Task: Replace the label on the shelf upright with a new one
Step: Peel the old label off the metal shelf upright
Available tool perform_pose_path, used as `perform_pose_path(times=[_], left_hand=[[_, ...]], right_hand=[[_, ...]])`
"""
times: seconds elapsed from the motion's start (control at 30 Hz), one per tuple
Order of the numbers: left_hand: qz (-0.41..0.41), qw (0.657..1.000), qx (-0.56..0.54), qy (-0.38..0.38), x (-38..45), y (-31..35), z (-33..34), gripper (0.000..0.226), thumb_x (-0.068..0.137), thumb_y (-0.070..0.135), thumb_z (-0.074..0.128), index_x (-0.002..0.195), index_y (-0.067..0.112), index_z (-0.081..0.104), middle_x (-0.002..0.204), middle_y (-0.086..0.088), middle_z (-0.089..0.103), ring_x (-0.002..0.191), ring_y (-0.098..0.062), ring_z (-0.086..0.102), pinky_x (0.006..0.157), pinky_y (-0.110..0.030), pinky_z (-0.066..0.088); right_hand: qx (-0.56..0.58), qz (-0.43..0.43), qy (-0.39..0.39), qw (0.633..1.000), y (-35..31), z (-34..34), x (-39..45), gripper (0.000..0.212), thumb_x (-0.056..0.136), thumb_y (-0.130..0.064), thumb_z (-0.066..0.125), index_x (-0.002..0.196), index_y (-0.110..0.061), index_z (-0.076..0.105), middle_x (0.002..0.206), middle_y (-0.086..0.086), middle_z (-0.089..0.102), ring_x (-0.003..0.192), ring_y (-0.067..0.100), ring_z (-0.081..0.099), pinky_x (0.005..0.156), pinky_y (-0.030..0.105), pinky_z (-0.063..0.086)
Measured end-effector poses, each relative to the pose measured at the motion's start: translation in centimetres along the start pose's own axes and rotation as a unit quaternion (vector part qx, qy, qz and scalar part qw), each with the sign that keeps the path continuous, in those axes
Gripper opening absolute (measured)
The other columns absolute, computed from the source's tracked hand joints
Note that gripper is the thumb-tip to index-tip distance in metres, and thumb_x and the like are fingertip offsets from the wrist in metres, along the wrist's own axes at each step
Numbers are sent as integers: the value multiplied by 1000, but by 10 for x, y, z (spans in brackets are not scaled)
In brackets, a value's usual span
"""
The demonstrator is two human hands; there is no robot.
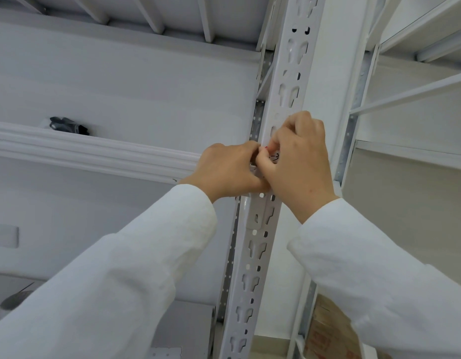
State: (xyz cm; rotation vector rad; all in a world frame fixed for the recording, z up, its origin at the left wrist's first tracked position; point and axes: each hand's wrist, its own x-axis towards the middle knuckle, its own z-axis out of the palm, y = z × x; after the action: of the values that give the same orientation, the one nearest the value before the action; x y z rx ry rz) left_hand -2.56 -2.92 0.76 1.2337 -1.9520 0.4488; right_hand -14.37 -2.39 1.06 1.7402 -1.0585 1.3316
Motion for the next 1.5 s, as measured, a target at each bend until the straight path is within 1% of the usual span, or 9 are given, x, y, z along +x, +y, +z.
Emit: perform_pose_path(times=[0.2,0.4,0.57,0.67,0.9,1.03,1.13,1.37,1.5], left_hand=[[-4,1000,1,-1,0,0,0,37,73,48,57,64,28,27,59,11,45,52,-2,39,51,-19,22],[-3,1000,-4,-7,1,-2,2,35,72,50,60,81,24,38,61,11,48,54,-1,41,52,-18,23],[4,1000,-3,-5,2,-4,3,38,72,55,59,86,24,42,65,11,51,57,-4,44,53,-17,23],[12,1000,-4,-1,3,-5,4,36,74,55,57,90,24,48,73,10,59,66,-14,53,54,-18,24],[9,1000,-8,8,0,-3,3,35,74,47,58,65,30,29,60,11,47,54,-1,41,52,-19,23],[7,1000,-14,6,0,-2,3,29,73,46,58,73,29,34,61,10,48,54,-2,42,52,-20,23],[6,1000,-7,8,1,-2,3,34,74,46,57,65,30,28,59,10,47,53,-3,41,51,-21,23],[5,1000,-5,12,0,-3,4,38,74,47,57,63,29,26,59,10,48,52,-3,41,52,-20,23],[3,1000,-8,11,1,-4,5,33,73,47,57,67,29,30,60,9,48,53,-3,41,52,-19,24]], right_hand=[[10,5,-3,1000,2,0,0,16,76,-9,56,62,-1,57,96,13,52,96,31,45,72,23,34],[49,-13,24,998,7,2,-6,12,72,-4,57,62,-5,52,90,14,55,93,34,48,75,16,26],[75,-9,36,996,8,0,-6,15,75,-16,54,62,-8,52,87,10,54,86,25,46,69,13,23],[117,11,34,992,8,-8,3,14,80,-21,52,73,-10,57,88,2,50,82,16,46,67,16,27],[81,-97,-89,988,32,-17,10,11,80,-17,59,86,-17,68,98,0,54,92,13,40,70,29,40],[44,-113,-90,989,31,-18,12,6,79,-17,63,84,-17,68,98,0,54,92,17,41,65,28,36],[18,-118,-98,988,29,-19,16,3,82,-17,64,83,-16,67,98,1,53,91,17,41,66,26,32],[-74,-191,-125,971,30,-16,18,6,88,-14,54,85,-11,58,99,11,50,86,28,44,68,34,30],[-18,-162,-105,981,31,-18,15,2,85,-13,59,87,-12,60,97,8,53,84,25,47,71,35,33]])
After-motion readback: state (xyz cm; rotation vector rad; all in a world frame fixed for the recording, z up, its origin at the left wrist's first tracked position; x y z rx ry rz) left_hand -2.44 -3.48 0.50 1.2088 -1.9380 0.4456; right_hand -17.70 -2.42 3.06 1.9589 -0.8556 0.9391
